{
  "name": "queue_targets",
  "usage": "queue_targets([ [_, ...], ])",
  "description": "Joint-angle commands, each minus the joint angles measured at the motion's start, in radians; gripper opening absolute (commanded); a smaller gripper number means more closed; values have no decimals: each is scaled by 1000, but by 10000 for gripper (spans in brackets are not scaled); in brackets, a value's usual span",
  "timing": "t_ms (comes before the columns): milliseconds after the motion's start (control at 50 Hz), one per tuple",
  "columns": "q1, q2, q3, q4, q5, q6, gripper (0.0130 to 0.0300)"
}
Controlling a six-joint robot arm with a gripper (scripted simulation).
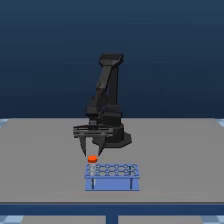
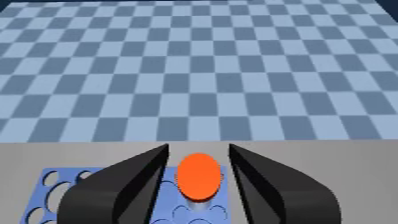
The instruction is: Pick up the centrifuge tube on the rack
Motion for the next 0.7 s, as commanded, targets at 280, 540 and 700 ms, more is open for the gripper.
queue_targets([
  [280, 0, 32, 21, 169, -27, -185, 300],
  [540, 0, 57, 34, 268, -49, -289, 300],
  [700, 0, 67, 39, 305, -59, -328, 300],
])
